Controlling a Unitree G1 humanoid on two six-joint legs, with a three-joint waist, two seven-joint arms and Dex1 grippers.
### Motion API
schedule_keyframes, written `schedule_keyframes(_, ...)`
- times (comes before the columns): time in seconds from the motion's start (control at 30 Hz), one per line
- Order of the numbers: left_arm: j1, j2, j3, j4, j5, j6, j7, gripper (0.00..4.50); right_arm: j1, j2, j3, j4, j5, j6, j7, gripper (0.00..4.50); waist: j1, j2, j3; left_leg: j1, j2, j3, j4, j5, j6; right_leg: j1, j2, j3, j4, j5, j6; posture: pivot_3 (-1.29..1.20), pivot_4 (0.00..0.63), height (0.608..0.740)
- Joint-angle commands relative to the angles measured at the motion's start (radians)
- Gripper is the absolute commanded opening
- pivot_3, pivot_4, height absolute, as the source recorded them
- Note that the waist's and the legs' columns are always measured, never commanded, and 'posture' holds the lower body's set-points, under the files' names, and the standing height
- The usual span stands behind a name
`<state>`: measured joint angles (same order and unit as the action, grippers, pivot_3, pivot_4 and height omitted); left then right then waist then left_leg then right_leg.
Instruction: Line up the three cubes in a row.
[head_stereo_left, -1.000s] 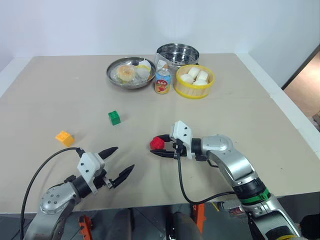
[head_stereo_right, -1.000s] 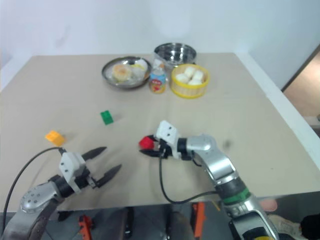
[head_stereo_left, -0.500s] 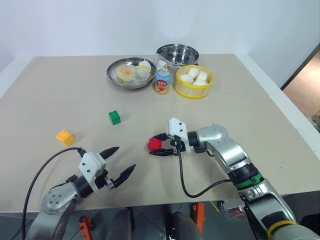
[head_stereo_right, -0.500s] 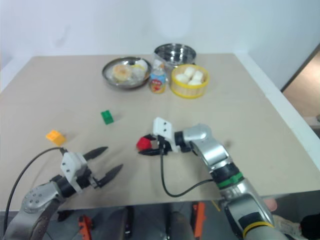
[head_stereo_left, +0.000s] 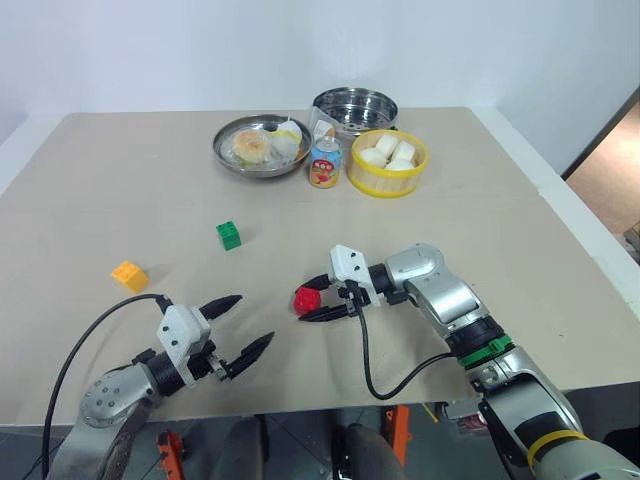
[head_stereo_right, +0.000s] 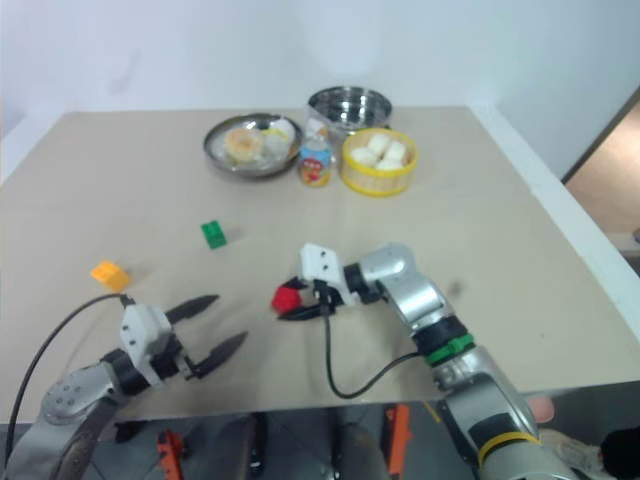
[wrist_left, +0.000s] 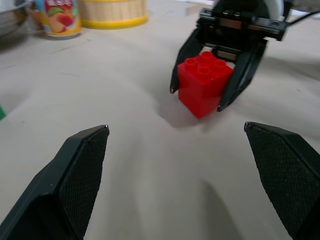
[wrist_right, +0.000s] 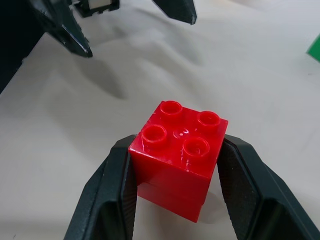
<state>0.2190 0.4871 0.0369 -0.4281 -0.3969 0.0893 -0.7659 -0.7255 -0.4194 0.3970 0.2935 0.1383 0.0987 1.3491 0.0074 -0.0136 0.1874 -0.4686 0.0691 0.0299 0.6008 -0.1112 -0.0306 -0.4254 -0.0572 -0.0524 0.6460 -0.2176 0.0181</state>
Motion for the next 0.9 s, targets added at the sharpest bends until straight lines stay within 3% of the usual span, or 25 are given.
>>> schedule_keyframes(0.03, -0.001, 0.014, 0.000, -0.016, -0.015, -0.011, -0.027, 4.50, -0.038, -0.003, 0.007, 0.019, -0.014, -0.048, 0.044, 1.76, 0.000, 0.000, 0.000, 0.000, 0.000, 0.000, 0.000, 0.000, 0.000, 0.000, 0.000, 0.000, 0.000, 0.000, 0.000, 0.00, 0.150, 0.740)
schedule_keyframes(0.9, 0.014, 0.019, -0.003, 0.003, 0.021, -0.068, -0.067, 4.50, -0.149, 0.055, -0.019, 0.175, 0.005, -0.067, 0.160, 1.76, 0.000, 0.000, 0.000, 0.000, 0.001, 0.000, 0.000, 0.000, 0.000, 0.000, 0.000, 0.000, 0.001, 0.000, -0.001, 0.00, 0.150, 0.740)
